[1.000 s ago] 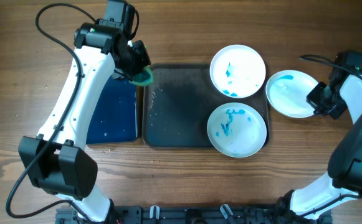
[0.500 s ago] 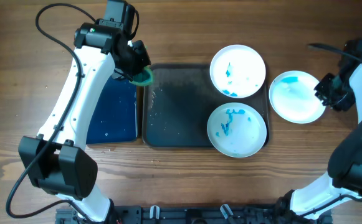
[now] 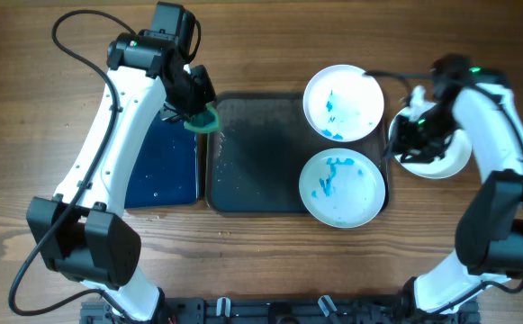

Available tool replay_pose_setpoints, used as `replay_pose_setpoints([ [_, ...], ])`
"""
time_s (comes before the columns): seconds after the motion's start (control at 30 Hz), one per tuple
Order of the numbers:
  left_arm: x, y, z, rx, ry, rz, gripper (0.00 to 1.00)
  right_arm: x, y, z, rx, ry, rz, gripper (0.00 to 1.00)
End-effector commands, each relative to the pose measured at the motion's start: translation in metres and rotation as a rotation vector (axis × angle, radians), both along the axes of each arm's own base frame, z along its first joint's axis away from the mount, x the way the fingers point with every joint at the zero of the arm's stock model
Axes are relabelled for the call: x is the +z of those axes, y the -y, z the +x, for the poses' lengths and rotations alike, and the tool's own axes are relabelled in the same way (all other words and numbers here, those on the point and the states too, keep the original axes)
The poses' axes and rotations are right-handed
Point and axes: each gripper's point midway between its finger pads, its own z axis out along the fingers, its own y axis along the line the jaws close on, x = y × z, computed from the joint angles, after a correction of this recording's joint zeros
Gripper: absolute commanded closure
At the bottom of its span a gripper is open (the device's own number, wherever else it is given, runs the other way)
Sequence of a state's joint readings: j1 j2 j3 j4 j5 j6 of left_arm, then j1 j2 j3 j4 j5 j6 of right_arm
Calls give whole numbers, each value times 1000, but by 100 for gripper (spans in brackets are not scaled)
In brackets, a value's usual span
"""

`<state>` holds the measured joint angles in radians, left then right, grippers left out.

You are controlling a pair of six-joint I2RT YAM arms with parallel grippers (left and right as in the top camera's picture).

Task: Clean dirty plates on tray and stack at the side

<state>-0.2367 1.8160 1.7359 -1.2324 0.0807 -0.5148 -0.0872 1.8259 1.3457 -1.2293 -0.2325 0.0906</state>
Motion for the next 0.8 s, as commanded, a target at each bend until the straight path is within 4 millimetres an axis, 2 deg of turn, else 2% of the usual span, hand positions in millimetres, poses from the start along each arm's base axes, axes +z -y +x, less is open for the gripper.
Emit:
replay_pose_setpoints([
  [0.0,0,4,-1,6,-2,-15,96,-15,4,-19,5,-46,-120,64],
  [0.1,0,4,-1,6,-2,-15,96,-29,8,-33,-13,-91,-190,65],
  [0.27,0,4,0,6,2,-16,96,-35,7,-39,-15,-104,-185,67],
  [0.43,0,4,0,6,2,-16,96,-39,-6,-46,0,-123,-141,68],
  [0.57,0,4,1,6,3,-16,96,-54,-16,-61,12,-150,-142,69],
  [0.7,0,4,1,6,3,-16,96,-61,-19,-66,22,-150,-143,87],
  [0.77,0,4,0,6,3,-16,96,-60,-20,-65,22,-145,-138,92],
])
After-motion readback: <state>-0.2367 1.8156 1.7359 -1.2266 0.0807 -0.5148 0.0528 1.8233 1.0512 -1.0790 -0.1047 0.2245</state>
